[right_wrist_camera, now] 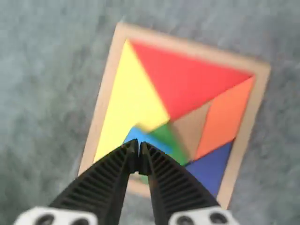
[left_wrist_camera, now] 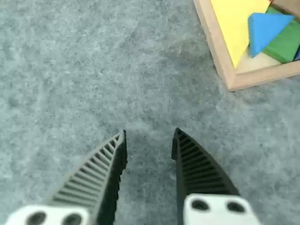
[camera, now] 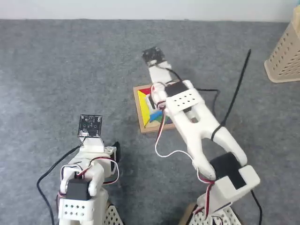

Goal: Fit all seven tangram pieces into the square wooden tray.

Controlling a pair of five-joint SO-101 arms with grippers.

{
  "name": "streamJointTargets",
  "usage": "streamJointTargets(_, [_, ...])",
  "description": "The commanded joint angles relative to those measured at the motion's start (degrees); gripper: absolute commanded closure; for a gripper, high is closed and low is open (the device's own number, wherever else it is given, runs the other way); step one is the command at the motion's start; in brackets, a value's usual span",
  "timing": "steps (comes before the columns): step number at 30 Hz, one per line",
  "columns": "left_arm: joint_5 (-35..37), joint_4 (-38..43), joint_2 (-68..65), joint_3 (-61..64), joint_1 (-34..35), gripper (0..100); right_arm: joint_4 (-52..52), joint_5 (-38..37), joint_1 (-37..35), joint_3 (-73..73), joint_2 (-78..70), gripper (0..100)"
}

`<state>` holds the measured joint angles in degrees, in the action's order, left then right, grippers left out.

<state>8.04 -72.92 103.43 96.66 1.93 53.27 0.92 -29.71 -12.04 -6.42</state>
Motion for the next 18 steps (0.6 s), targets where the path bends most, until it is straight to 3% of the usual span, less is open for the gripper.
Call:
streamJointTargets(1, [0.35, 0.35, 1.14, -0.13, 0.18, 85, -3.82, 0.35, 1.63, 0.79, -2.07, 99.1])
streamJointTargets(18, [0.35, 0.35, 1.14, -0.13, 0.18, 85, 1.63, 0.7, 2.68, 3.34, -9.45, 99.1])
